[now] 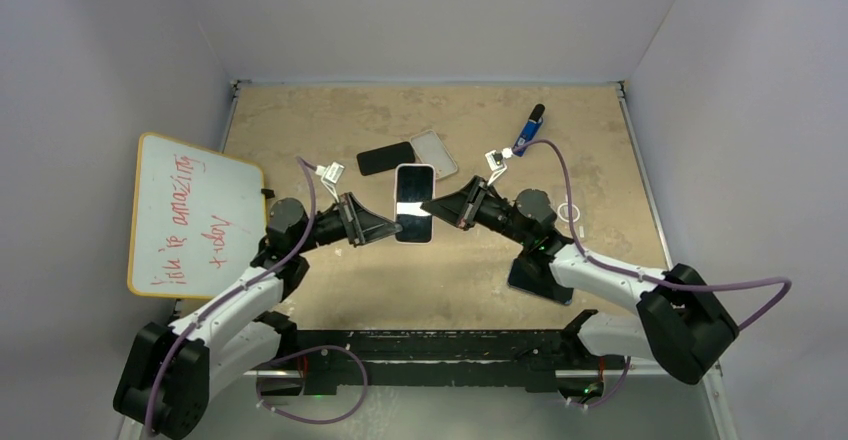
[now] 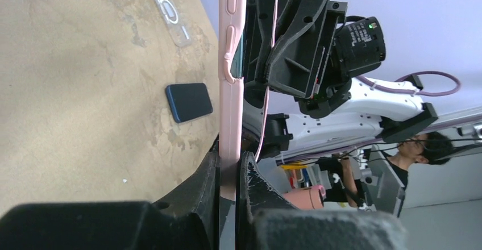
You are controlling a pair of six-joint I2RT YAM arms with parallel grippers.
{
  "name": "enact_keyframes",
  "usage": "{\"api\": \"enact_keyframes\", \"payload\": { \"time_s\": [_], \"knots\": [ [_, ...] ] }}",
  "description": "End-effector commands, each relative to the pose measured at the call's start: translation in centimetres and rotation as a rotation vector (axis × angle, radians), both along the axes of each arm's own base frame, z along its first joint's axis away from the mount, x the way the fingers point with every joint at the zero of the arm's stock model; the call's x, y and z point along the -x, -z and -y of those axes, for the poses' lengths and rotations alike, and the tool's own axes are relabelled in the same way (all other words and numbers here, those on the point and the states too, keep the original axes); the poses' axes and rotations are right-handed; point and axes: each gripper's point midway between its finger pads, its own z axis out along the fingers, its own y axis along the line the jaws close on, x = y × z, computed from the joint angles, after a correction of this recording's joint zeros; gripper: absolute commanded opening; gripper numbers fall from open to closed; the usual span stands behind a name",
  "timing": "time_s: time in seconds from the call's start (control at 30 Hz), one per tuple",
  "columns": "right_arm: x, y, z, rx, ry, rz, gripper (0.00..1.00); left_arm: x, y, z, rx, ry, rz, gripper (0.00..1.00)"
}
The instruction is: Put the phone into the phone case
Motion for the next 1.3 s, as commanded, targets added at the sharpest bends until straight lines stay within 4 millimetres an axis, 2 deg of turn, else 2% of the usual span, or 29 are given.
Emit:
{"api": "enact_keyframes", "payload": {
  "time_s": [0.0,0.17,0.23,0.27,0.4,0.5,0.63,0.83,0.97,1.07,1.1,1.17,1.27],
  "knots": [
    [-1.0,-3.8,0.3,-0.087,0.052,0.106,0.00,-1.2,1.8,-0.4,-0.132,-0.053,-0.028,0.00],
    [-2.0,-2.2,-0.1,-0.029,0.073,0.099,0.00,-2.1,3.3,-1.1,-0.236,-0.102,-0.063,0.00],
    [-2.1,-1.8,-0.2,-0.021,0.073,0.094,0.00,-2.2,3.4,-1.2,-0.258,-0.106,-0.056,0.00],
    [-2.1,-1.6,-0.2,-0.015,0.070,0.090,0.00,-2.2,3.3,-1.3,-0.263,-0.106,-0.049,0.03],
    [-1.5,-0.8,-0.4,-0.004,0.037,0.076,0.00,-2.5,2.6,-1.8,-0.302,-0.135,0.003,0.38],
    [-0.7,-1.0,-0.6,-0.013,-0.006,0.084,0.00,-3.1,1.8,-2.4,-0.328,-0.182,0.040,0.51],
    [0.6,-0.8,-1.0,-0.010,-0.086,0.096,0.00,-3.7,0.3,-2.5,-0.310,-0.210,0.083,0.55],
    [1.6,-0.1,-1.3,-0.011,-0.148,0.087,0.00,-4.0,-1.7,-1.6,-0.236,-0.183,0.136,0.55],
    [2.3,0.0,-1.7,-0.016,-0.190,0.089,0.00,-4.7,-1.0,-1.8,-0.257,-0.204,0.120,0.53],
    [2.5,0.3,-1.9,-0.011,-0.209,0.086,0.00,-5.0,-0.8,-1.7,-0.253,-0.204,0.112,0.45],
    [2.5,0.4,-1.9,-0.009,-0.211,0.083,0.00,-5.1,-0.7,-1.6,-0.254,-0.205,0.111,0.39],
    [2.5,0.6,-2.0,-0.006,-0.212,0.081,0.00,-5.2,-0.4,-1.6,-0.259,-0.206,0.105,0.18],
    [2.5,0.8,-2.1,0.000,-0.211,0.072,0.00,-5.3,0.1,-1.5,-0.272,-0.192,0.094,0.00]
  ]
}}
